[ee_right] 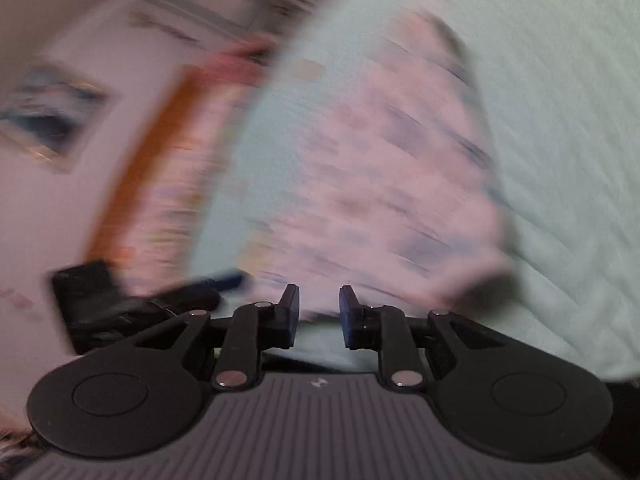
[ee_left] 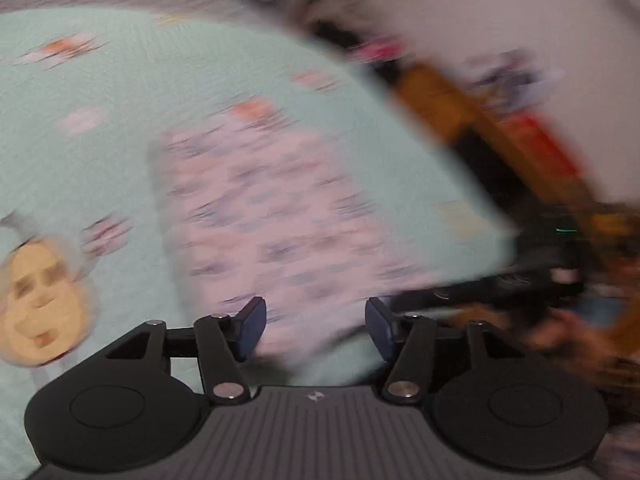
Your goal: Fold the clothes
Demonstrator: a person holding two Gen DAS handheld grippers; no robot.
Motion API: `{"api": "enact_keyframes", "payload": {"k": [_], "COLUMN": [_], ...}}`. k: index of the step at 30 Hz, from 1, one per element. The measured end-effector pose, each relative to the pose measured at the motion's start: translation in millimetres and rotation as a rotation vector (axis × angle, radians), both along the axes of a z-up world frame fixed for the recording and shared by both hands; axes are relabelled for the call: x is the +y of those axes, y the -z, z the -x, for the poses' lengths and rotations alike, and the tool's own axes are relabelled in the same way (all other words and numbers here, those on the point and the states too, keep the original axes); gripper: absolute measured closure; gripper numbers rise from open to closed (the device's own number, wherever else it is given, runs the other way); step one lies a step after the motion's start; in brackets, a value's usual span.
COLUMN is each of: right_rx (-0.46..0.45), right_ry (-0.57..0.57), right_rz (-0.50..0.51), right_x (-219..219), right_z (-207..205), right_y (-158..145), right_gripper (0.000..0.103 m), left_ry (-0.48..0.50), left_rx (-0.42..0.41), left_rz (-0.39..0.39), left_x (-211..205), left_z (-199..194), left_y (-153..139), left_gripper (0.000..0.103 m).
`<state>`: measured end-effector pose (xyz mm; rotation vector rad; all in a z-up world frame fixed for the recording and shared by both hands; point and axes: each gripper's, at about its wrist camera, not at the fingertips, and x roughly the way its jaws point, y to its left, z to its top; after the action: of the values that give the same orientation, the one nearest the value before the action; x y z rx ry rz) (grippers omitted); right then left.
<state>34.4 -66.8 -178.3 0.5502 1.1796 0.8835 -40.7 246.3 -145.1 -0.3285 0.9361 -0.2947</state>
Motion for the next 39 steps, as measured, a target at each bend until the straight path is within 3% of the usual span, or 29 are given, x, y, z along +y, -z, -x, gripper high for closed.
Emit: {"api": "enact_keyframes", "payload": {"k": [1,2,4,5,9,11,12,13,15,16,19,26,29,30,32,33,34,35,39], "right_rx": [0.034,0.05,0.018,-0.006,-0.059,-0.051,-0.025,0.002,0.049,0.062,-0.017,-0.132,-0.101,-0.075,-0.021,0.008,0.047,0.079,0.041], "right_ry": [0.011,0.026,0.032,0.041,0.139,0.191,0.207,0.224,0.262,0.267,0.25,0.148,0.127,0.131,0.139,0.144,0.155,0.169,0.142], "right_rz": [0.019,-0.001,-0.04,-0.057,-0.149,-0.155,-0.118,-0.08,-0.064,-0.076,-0.084,-0.176,-0.219,-0.18,-0.103,-0.063,-0.041,-0.1,-0.09], "right_x": [-2,-6,-15,-20,-42,-47,-45,-42,-43,-43,-43,-1,24,29,39,44,44,39,36], "right_z": [0,3,10,12,4,-6,-12,-18,-24,-25,-27,-90,-131,-144,-171,-183,-190,-192,-187], "right_y": [9,10,-3,-11,-30,-25,-14,-4,9,6,-17,-59,-57,-45,-21,-7,10,20,15], "right_gripper": [0.1,0.098,0.081,0.078,0.074,0.072,0.069,0.074,0.085,0.082,0.066,0.065,0.065,0.065,0.07,0.096,0.103,0.103,0.103], "left_ry": [0.005,0.006,-0.016,-0.042,-0.132,-0.129,-0.11,-0.09,-0.084,-0.084,-0.113,-0.131,-0.141,-0.16,-0.213,-0.228,-0.238,-0.248,-0.247], "left_rx": [0.017,0.003,-0.019,-0.024,-0.121,-0.166,-0.159,-0.151,-0.055,0.001,-0.01,-0.162,-0.181,-0.155,-0.072,-0.052,-0.043,-0.034,-0.014], "left_rz": [-0.008,-0.005,0.006,0.014,0.064,0.069,0.043,0.017,-0.036,-0.062,0.035,0.109,0.127,0.127,0.12,0.116,0.11,0.105,0.068], "left_x": [2,5,14,18,29,23,17,11,7,6,17,18,21,24,32,35,38,40,43], "left_z": [2,7,17,19,23,15,7,0,-17,-25,-30,-90,-125,-137,-159,-163,-162,-161,-156], "left_y": [5,4,-1,-4,-27,-31,-27,-24,-7,2,-4,-49,-50,-41,-15,-7,-2,4,2], "left_gripper": [0.05,0.049,0.049,0.049,0.047,0.043,0.039,0.039,0.042,0.045,0.045,0.043,0.039,0.037,0.038,0.044,0.047,0.046,0.046]}}
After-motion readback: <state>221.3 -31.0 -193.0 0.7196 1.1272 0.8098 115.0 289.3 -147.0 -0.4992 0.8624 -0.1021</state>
